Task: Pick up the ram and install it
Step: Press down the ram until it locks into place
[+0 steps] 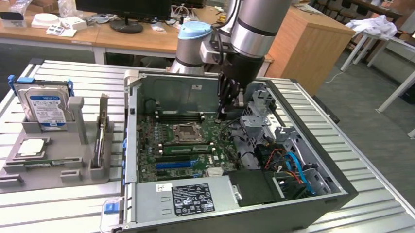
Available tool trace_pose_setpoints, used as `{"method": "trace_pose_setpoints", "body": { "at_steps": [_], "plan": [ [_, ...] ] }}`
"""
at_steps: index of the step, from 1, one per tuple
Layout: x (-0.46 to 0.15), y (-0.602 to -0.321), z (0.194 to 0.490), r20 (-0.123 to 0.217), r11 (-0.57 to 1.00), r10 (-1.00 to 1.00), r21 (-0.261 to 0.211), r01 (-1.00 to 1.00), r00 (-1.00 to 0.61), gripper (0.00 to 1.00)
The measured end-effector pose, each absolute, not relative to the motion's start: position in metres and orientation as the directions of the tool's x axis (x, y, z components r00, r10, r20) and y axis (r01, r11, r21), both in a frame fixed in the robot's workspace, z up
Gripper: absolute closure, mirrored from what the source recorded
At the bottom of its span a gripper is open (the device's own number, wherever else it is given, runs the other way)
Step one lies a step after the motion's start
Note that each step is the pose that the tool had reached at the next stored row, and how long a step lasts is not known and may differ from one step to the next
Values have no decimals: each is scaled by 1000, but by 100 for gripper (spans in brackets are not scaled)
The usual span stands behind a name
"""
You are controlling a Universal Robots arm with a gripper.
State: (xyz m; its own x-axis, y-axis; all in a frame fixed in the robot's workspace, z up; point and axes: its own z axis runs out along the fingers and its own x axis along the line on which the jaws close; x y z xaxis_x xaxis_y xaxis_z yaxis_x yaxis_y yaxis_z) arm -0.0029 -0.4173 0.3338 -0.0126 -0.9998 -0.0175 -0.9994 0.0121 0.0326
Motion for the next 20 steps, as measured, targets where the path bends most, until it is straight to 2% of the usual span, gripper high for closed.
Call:
{"method": "trace_pose_setpoints", "body": {
  "at_steps": [20],
  "plan": [
    [-3, -417, 326, -18, 12, -1000, 33, -999, -13, 89]
  ]
}}
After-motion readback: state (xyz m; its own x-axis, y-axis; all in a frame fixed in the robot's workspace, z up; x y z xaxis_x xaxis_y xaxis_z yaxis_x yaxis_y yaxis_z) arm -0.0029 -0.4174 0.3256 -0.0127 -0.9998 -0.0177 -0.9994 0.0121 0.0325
